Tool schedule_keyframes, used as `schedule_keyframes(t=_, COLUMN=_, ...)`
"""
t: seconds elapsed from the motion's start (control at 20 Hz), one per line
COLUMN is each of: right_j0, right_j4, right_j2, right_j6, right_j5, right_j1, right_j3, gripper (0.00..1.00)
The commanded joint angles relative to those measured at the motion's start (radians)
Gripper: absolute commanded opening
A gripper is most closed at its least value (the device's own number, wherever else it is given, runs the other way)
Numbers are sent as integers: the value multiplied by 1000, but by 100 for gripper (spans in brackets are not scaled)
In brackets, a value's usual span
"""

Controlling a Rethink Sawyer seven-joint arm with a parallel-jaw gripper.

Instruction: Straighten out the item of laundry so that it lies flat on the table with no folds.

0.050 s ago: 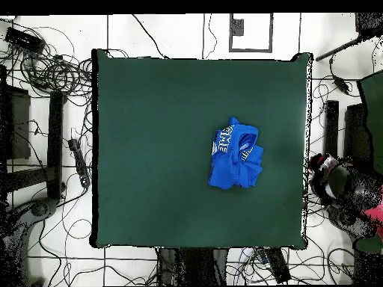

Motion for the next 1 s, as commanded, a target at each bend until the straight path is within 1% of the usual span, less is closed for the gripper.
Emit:
schedule_keyframes(t=0.05, right_j0=91, right_j4=5, right_j2=148, right_j6=-64, right_j5=147, right_j1=43, right_j3=-33, gripper=100)
schedule_keyframes(t=0.6, right_j0=138, right_j4=40, right_j2=139, right_j6=-10, right_j5=167, right_j1=67, right_j3=-61, gripper=100)
schedule_keyframes(t=1.0, right_j0=185, right_j4=67, right_j2=114, right_j6=59, right_j5=150, right_j1=75, right_j3=-58, gripper=100)
